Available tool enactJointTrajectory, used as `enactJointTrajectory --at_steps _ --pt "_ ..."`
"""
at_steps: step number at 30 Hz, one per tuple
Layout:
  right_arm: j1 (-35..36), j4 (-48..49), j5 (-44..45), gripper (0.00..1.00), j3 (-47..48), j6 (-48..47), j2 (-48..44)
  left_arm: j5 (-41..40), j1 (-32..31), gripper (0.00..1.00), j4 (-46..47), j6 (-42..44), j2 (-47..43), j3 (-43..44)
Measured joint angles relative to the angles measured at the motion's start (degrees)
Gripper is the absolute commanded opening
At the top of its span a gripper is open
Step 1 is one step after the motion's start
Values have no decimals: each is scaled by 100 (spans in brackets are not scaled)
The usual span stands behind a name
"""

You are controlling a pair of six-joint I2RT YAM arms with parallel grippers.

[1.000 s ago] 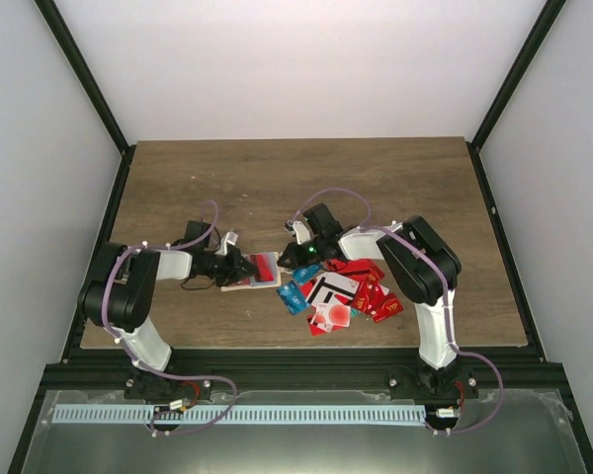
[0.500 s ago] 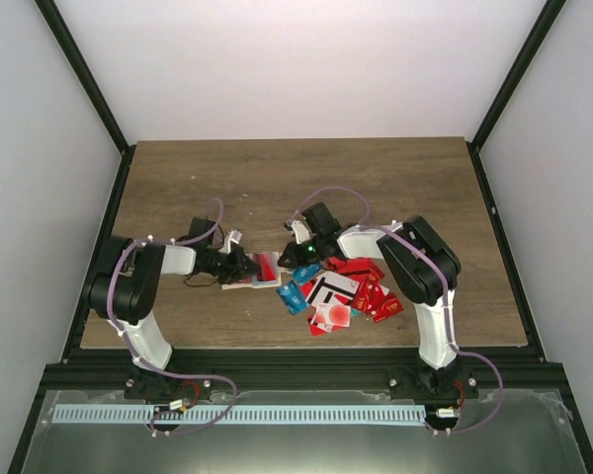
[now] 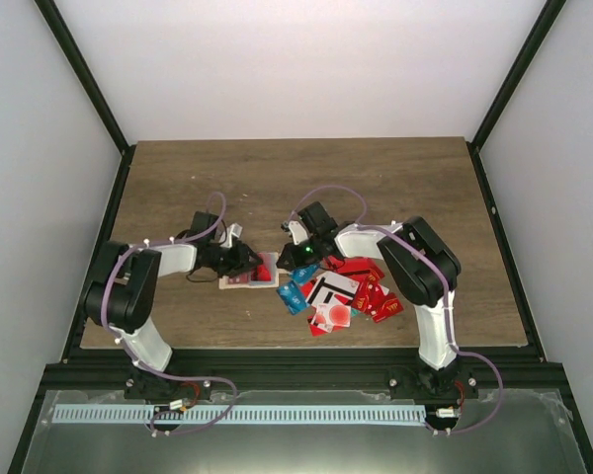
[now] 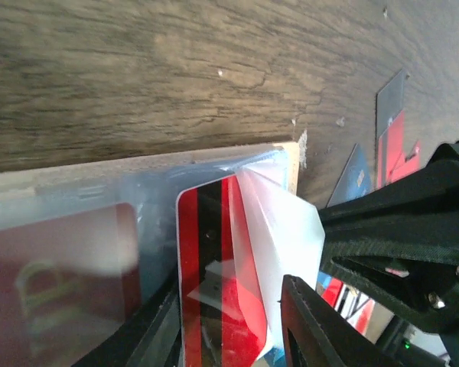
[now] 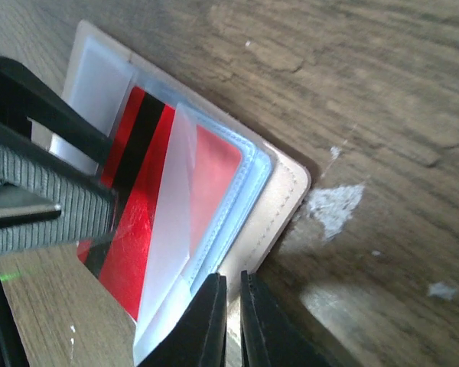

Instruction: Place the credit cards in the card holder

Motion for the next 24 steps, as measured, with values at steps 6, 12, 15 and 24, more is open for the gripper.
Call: enactJointTrajectory --at_steps 6,12,15,24 --pt "72 -256 39 11 46 -87 -74 -437 -2 53 -319 70 -319 0" --pt "63 -459 90 12 170 -138 -116 -822 -4 65 -752 107 -645 0" --pt "55 -505 109 12 236 -164 -162 -994 -22 75 -984 153 -737 24" --pt "33 -557 114 13 275 -205 -389 -1537 -308 99 -1432 282 -800 306"
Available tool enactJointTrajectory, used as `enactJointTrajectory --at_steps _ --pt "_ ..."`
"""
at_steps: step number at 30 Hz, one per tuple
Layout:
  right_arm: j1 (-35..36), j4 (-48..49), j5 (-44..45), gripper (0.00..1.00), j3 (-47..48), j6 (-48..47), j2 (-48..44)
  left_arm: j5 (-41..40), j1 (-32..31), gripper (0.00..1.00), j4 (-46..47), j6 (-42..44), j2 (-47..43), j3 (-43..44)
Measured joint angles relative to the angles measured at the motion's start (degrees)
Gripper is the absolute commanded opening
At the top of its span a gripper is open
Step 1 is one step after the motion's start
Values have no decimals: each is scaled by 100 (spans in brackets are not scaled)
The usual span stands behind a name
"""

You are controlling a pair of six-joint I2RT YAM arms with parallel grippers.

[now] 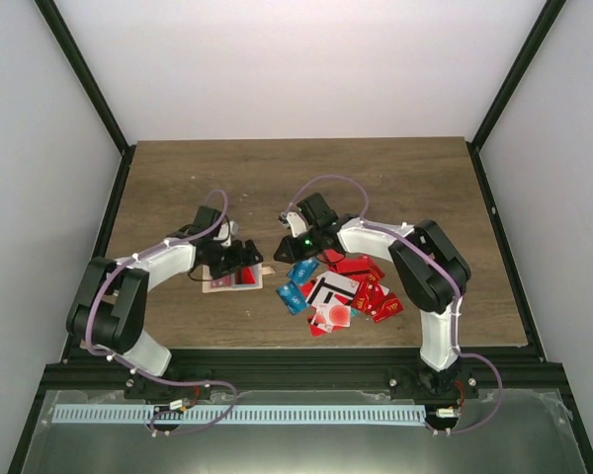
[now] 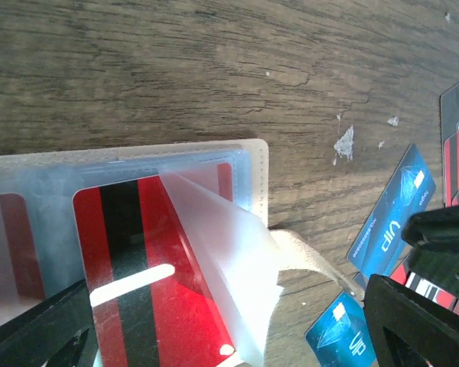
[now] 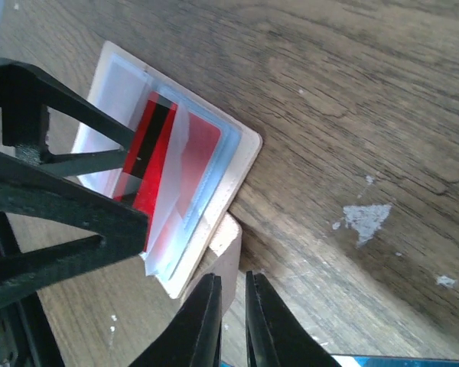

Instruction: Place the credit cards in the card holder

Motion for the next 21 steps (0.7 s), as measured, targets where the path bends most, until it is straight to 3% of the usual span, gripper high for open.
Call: enactJointTrajectory --at_steps 8,11,15,21 --pt "0 188 -317 23 -48 240 -431 -756 -238 98 -726 153 -590 232" --pt "24 382 -474 23 -114 413 -577 -1043 -247 79 -933 179 -861 240" --pt "116 678 -638 23 -223 691 -621 -1290 -247 42 -970 144 -1003 214" --pt "345 1143 -739 23 -514 1333 -614 -1379 -247 19 -820 151 -911 -24"
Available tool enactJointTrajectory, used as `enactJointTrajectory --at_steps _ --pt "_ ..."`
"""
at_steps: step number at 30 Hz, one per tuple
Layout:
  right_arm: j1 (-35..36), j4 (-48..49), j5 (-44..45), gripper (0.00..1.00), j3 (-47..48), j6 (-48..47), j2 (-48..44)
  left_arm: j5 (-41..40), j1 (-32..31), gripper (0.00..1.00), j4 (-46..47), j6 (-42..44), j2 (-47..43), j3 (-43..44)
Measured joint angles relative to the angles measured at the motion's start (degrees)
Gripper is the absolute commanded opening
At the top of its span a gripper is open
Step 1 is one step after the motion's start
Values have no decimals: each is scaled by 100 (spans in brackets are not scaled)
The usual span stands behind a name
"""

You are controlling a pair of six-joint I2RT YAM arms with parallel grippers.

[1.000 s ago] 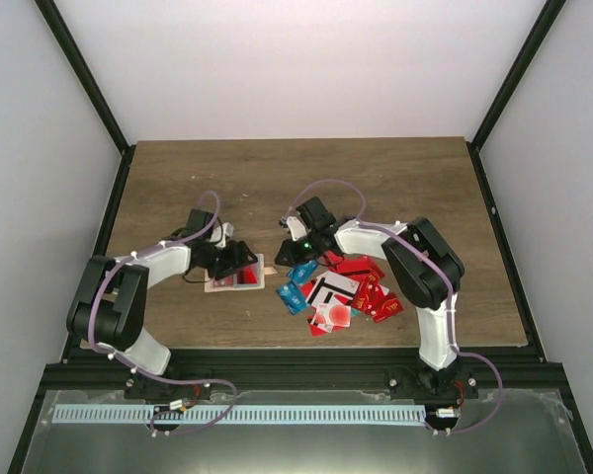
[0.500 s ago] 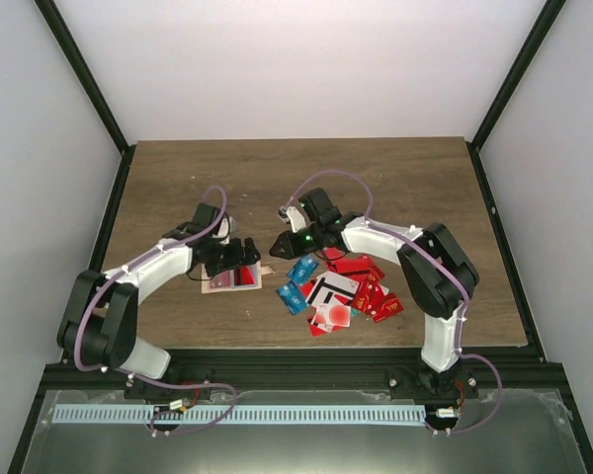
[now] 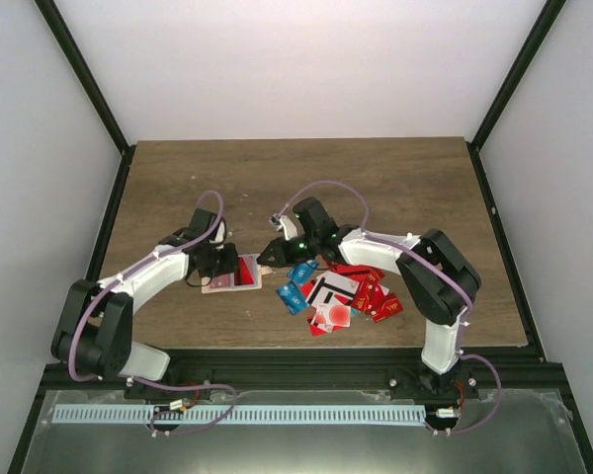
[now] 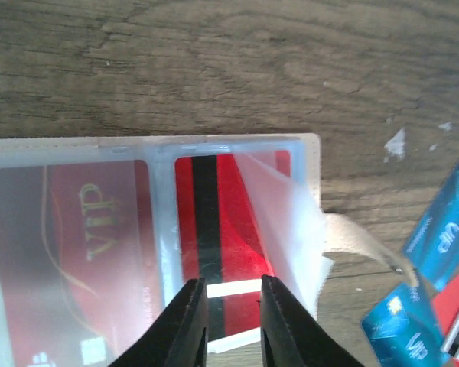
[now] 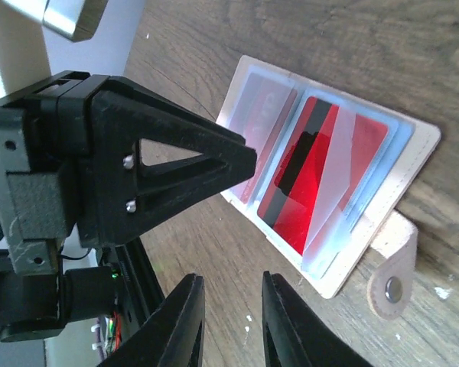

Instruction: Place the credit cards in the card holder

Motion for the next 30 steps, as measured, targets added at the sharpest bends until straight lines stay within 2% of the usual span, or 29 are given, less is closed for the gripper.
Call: enactJointTrajectory --at_steps 5,18,23,30 --pt "55 345 -9 24 -173 448 94 -63 0 12 166 2 195 -116" --pt "221 422 153 26 -138 896 713 -201 0 10 431 55 494 -365" --pt "229 385 170 27 -44 966 898 -153 0 4 632 90 616 -407" --pt "232 365 173 28 138 994 1104 33 0 4 1023 90 699 -487"
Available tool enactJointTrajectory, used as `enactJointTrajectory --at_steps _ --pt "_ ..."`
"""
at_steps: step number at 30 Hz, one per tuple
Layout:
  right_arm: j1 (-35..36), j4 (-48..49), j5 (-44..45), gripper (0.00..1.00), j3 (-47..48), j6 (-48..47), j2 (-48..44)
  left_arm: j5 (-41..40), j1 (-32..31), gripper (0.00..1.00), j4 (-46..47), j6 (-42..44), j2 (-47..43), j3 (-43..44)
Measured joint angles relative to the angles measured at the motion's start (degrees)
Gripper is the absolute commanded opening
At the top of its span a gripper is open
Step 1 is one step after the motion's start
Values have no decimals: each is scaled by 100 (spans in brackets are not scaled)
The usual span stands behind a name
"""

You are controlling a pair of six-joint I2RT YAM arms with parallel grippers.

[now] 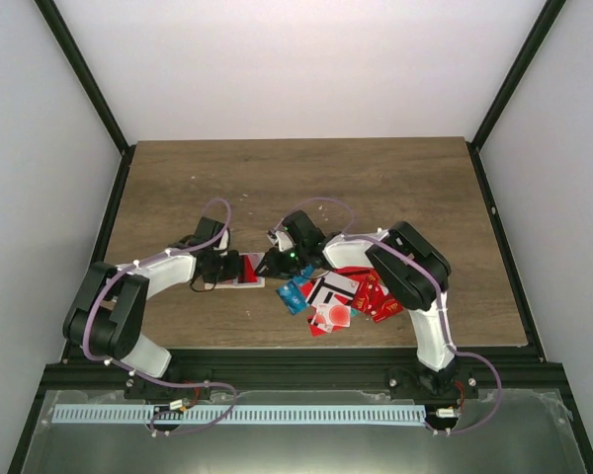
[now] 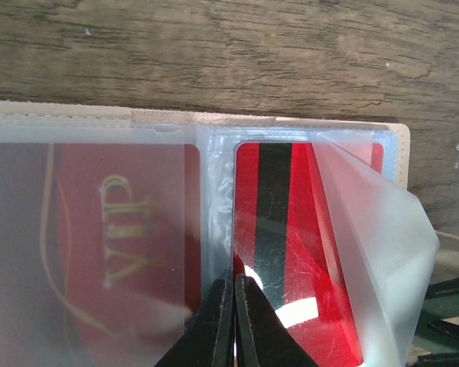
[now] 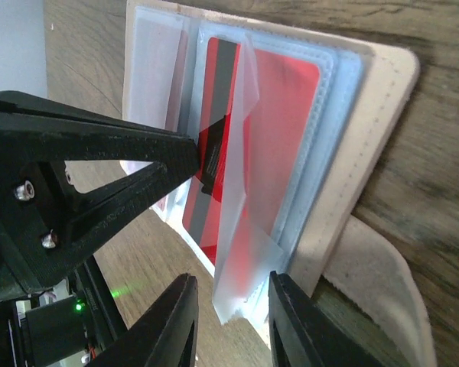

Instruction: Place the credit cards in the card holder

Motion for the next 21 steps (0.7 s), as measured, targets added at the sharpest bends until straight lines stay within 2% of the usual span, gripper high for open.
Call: enactJointTrajectory --at_steps 21 --pt "-2 17 -24 29 149 7 153 468 109 4 846 -166 -87 -446"
